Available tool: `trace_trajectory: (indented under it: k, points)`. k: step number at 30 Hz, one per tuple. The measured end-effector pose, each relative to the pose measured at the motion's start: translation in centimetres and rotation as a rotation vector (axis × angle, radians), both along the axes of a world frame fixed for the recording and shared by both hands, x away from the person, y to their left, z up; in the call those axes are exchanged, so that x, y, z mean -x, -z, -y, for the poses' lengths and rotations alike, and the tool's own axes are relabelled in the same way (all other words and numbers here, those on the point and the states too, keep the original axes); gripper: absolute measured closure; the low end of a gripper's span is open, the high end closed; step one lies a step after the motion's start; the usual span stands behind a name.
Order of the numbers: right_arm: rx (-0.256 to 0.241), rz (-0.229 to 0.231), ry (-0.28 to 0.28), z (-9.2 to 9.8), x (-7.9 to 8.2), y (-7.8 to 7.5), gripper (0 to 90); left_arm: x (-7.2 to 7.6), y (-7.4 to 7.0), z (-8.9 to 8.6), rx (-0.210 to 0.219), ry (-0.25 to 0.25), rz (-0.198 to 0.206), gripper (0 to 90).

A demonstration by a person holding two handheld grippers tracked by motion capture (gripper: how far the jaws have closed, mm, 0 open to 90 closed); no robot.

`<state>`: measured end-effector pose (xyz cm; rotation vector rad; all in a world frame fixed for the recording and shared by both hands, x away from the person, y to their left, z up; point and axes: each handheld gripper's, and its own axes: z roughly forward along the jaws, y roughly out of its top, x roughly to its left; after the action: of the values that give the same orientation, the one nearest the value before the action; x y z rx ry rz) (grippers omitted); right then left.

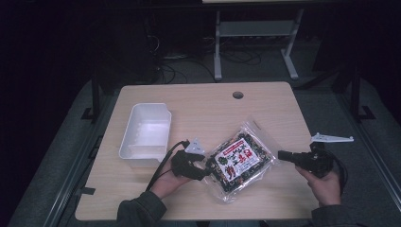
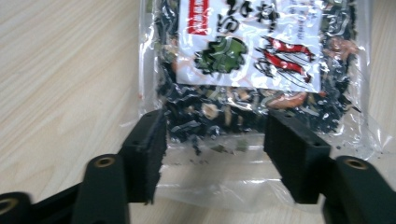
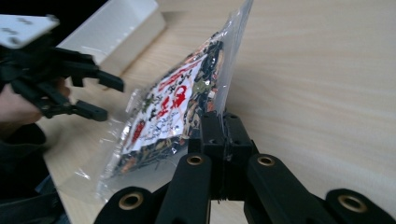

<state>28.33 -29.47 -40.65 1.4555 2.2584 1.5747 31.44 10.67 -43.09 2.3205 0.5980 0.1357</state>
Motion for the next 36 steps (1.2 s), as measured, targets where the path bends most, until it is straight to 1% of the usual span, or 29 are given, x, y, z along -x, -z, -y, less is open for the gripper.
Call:
trace_trajectory:
  k: [1, 2, 3, 4, 7, 8, 9, 10, 11, 15, 16, 17, 18, 19, 20, 21, 22, 23, 25, 26, 28, 29, 31, 34, 35, 36]
  points:
    - [0.0, 0.0, 0.0, 0.0, 0.0, 0.0, 89.2, -0.1, -0.1, 0.0, 0.014, -0.002, -0.005, 35.4]
    - [0.004, 0.039, -0.019, -0.1, 0.3, -1.4, 89.2, -0.2, -0.2, 0.1, 0.033, 0.003, -0.013, 34.0]
    - [0.007, 0.051, -0.027, -0.1, 0.3, -1.9, 89.2, -0.2, -0.2, 0.1, 0.033, 0.003, -0.013, 33.4]
    - [0.007, 0.051, -0.027, -0.1, 0.3, -1.9, 89.2, -0.3, -0.2, 0.2, 0.046, 0.004, -0.024, 33.4]
    - [0.022, 0.094, -0.061, -0.4, 0.6, -3.9, 89.2, -0.6, -0.4, 0.2, 0.076, -0.006, -0.034, 29.1]
    - [0.027, 0.103, -0.072, -0.5, 0.7, -4.4, 89.1, -0.7, -0.4, 0.1, 0.09, -0.007, -0.041, 28.7]
    - [0.039, 0.125, -0.093, -0.7, 0.7, -5.4, 89.1, -1.0, -0.4, 0.1, 0.106, -0.005, -0.053, 27.8]
    - [0.041, 0.134, -0.105, -0.8, 0.7, -5.8, 89.1, -1.0, -0.4, 0.1, 0.106, -0.005, -0.053, 27.5]
    - [0.041, 0.134, -0.105, -0.8, 0.7, -5.8, 89.1, -1.1, -0.3, 0.1, 0.115, -0.005, -0.064, 27.5]
    - [0.047, 0.174, -0.155, -1.2, 0.8, -7.3, 89.2, -1.5, -0.2, 0.2, 0.142, 0.003, -0.098, 25.7]
    - [0.05, 0.192, -0.177, -1.3, 0.8, -8.0, 89.2, -1.6, -0.1, 0.2, 0.153, 0.003, -0.111, 22.8]
    - [0.049, 0.199, -0.184, -1.4, 0.8, -8.3, 89.2, -1.8, 0.1, 0.3, 0.168, 0.015, -0.135, 22.7]
    - [0.049, 0.199, -0.184, -1.4, 0.8, -8.3, 89.2, -1.8, 0.1, 0.3, 0.168, 0.015, -0.135, 22.8]
    - [0.048, 0.216, -0.196, -1.5, 0.8, -8.9, 89.2, -1.8, 0.3, 0.5, 0.165, 0.025, -0.142, 22.8]
    - [0.048, 0.216, -0.196, -1.5, 0.8, -8.9, 89.2, -1.8, 0.3, 0.5, 0.165, 0.025, -0.142, 23.0]
    - [0.043, 0.227, -0.209, -1.7, 0.8, -9.3, 89.2, -1.9, 0.4, 0.7, 0.195, 0.045, -0.167, 24.2]
    - [0.043, 0.227, -0.209, -1.7, 0.8, -9.3, 89.2, -1.9, 0.4, 0.7, 0.195, 0.045, -0.167, 25.5]
    - [0.043, 0.23, -0.211, -1.9, 0.7, -9.4, 89.2, -1.9, 0.4, 0.8, 0.205, 0.053, -0.172, 25.5]
    - [0.041, 0.234, -0.218, -2.1, 0.6, -9.6, 89.2, -1.9, 0.4, 0.9, 0.224, 0.07, -0.184, 30.0]
    - [0.036, 0.238, -0.219, -2.3, 0.5, -9.6, 89.2, -1.9, 0.4, 0.9, 0.234, 0.075, -0.193, 29.9]
    - [0.037, 0.242, -0.221, -2.3, 0.4, -9.7, 89.2, -2.1, 0.6, 1.0, 0.267, 0.094, -0.237, 29.9]
    - [0.036, 0.245, -0.221, -2.5, 0.2, -9.7, 89.2, -2.1, 0.7, 1.1, 0.269, 0.091, -0.242, 31.1]
    - [0.035, 0.246, -0.22, -2.5, 0.1, -9.7, 89.2, -2.1, 0.8, 1.2, 0.259, 0.097, -0.24, 32.0]
    - [0.028, 0.25, -0.219, -2.7, -0.1, -9.8, 89.3, -2.1, 0.9, 1.2, 0.259, 0.103, -0.242, 38.1]
    - [0.03, 0.253, -0.217, -2.8, -0.1, -9.8, 89.2, -2.1, 0.8, 1.2, 0.26, 0.102, -0.24, 45.0]
    - [0.03, 0.253, -0.217, -2.8, -0.1, -9.8, 89.2, -2.1, 0.8, 1.2, 0.26, 0.103, -0.238, 45.0]
